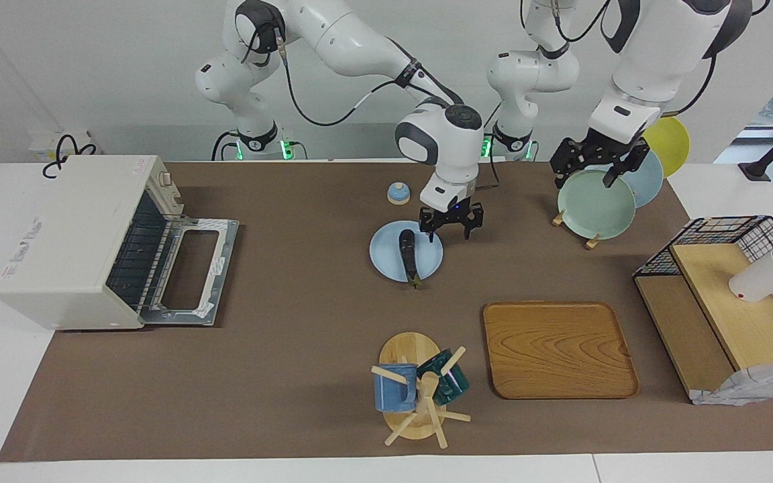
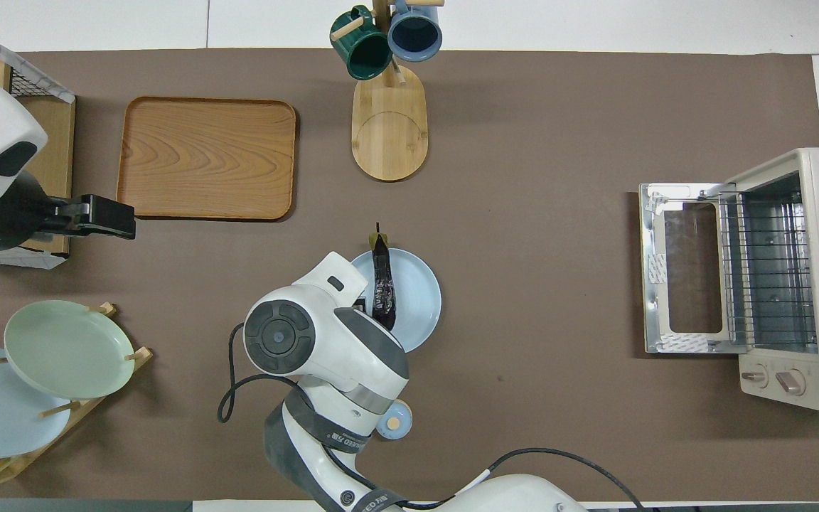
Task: Put eggplant into oven
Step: 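Grasp the rim of the blue plate with the right gripper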
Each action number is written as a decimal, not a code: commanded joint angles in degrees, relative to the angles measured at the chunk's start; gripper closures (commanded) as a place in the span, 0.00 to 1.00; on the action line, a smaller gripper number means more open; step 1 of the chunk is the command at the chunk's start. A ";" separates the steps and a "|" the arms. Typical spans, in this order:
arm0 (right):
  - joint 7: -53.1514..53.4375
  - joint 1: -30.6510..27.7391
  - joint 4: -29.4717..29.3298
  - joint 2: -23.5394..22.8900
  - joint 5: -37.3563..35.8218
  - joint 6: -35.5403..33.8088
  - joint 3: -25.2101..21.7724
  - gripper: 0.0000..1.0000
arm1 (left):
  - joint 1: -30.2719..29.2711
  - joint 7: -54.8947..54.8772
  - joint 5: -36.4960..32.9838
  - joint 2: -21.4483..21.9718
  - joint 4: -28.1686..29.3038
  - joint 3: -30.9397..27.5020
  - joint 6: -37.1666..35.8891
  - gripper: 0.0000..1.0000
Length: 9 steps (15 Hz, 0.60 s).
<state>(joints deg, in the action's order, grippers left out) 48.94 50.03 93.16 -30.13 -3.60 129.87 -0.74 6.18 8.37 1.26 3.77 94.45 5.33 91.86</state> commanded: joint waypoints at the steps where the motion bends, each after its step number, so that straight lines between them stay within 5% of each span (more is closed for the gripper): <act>1: -0.34 0.24 8.16 3.85 -0.62 4.85 0.04 0.38 | -1.17 -0.82 -0.30 -0.43 -2.52 0.73 -2.74 0.00; 6: -0.25 0.59 13.36 5.26 -0.71 8.90 0.04 0.41 | -2.49 -0.90 -0.29 -0.70 -2.08 1.52 -7.04 0.00; 8: -0.25 1.47 14.42 5.52 -0.71 9.25 0.04 0.56 | -2.75 -0.90 -0.03 -0.79 -1.99 1.44 -7.05 0.00; 9: -0.34 1.48 14.51 5.61 -0.71 9.26 0.04 0.74 | -3.36 -0.90 0.49 -0.87 -1.99 1.43 -6.87 0.00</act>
<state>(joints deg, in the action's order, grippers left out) 48.87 51.15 104.68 -26.70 -3.62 137.72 -0.66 4.72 8.36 1.30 3.36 93.17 5.91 86.11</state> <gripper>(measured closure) 0.441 0.000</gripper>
